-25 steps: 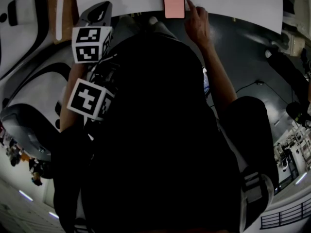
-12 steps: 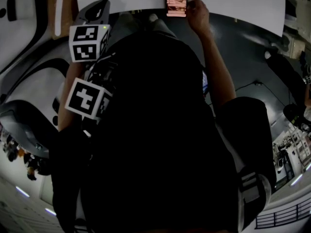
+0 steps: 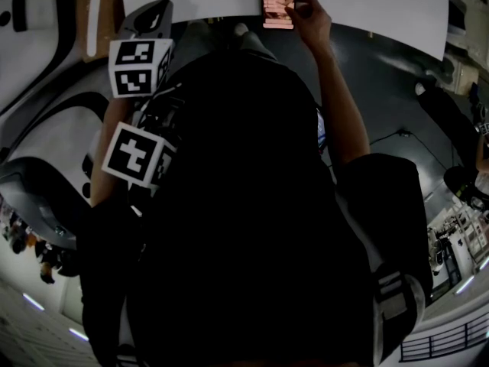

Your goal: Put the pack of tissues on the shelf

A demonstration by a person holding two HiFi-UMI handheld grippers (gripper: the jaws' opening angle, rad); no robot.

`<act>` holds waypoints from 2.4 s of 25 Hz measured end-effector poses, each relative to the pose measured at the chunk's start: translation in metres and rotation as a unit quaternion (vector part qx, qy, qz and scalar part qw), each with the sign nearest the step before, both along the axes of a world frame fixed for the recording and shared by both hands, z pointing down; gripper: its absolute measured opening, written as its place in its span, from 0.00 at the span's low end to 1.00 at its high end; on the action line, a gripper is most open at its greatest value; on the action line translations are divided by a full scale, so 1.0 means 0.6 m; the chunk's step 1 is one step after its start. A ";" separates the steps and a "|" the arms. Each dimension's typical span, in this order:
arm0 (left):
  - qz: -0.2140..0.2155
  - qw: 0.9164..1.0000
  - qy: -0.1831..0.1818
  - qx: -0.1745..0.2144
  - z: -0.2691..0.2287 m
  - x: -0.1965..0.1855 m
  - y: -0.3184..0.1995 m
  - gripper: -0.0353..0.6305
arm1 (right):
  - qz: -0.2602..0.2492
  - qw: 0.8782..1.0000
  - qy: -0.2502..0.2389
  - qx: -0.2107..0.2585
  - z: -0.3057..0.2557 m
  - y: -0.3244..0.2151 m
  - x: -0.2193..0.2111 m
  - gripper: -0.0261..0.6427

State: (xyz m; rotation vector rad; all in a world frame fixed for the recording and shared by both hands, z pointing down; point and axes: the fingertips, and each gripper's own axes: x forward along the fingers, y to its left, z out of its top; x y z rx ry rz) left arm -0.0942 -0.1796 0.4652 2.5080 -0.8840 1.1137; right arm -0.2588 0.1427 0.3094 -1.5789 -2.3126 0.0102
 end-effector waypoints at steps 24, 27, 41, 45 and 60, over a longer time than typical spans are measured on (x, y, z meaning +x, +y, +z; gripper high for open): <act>-0.008 1.000 -0.005 -0.002 0.003 -0.014 0.002 0.07 | -0.012 1.000 -0.001 -0.007 -0.004 0.005 -0.002 0.07; -0.005 1.000 -0.007 -0.003 0.006 -0.011 0.005 0.07 | -0.011 1.000 -0.001 -0.009 -0.005 0.006 0.000 0.07; -0.008 1.000 -0.008 -0.003 0.008 -0.009 0.004 0.07 | -0.011 1.000 -0.001 -0.009 -0.004 0.005 0.005 0.07; -0.011 1.000 -0.010 -0.006 0.009 -0.011 0.005 0.07 | -0.014 1.000 -0.003 -0.012 -0.006 0.008 0.008 0.07; -0.022 0.997 -0.059 -0.042 0.002 -0.084 0.058 0.07 | -0.009 0.995 -0.078 -0.066 -0.089 0.038 -0.033 0.07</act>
